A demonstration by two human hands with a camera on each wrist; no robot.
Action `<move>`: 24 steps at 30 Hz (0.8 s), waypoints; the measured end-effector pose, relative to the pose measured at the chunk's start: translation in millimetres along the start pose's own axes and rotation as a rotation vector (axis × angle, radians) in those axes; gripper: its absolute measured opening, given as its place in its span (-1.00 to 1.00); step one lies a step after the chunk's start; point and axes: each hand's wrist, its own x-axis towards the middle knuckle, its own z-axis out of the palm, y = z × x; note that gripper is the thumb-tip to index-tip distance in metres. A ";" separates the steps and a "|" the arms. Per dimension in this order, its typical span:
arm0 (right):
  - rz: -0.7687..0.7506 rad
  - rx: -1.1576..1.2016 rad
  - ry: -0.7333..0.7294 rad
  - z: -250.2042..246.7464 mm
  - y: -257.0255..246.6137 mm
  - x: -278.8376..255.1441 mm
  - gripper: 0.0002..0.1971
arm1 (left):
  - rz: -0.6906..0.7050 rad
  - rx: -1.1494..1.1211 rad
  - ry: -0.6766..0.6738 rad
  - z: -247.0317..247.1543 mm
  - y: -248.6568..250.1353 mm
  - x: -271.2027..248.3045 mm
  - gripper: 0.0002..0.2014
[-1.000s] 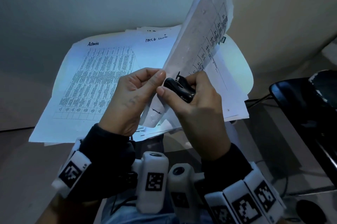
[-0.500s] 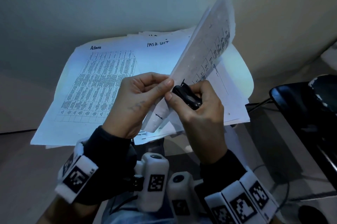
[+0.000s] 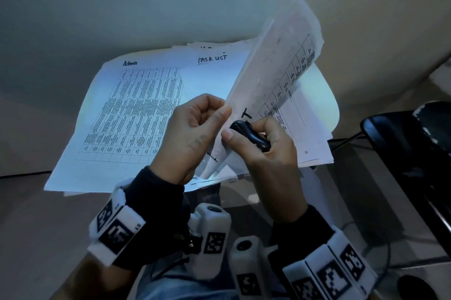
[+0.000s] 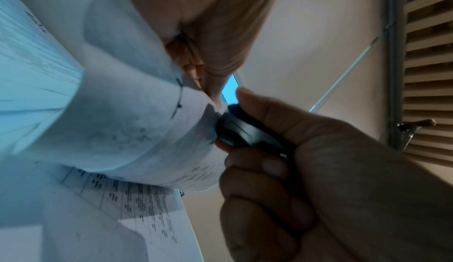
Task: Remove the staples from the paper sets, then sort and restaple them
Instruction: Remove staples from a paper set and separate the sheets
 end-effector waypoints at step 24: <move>-0.061 -0.348 -0.015 -57.9 2.2 54.4 -0.59 | 0.155 0.297 0.120 -20.3 16.6 7.5 -0.81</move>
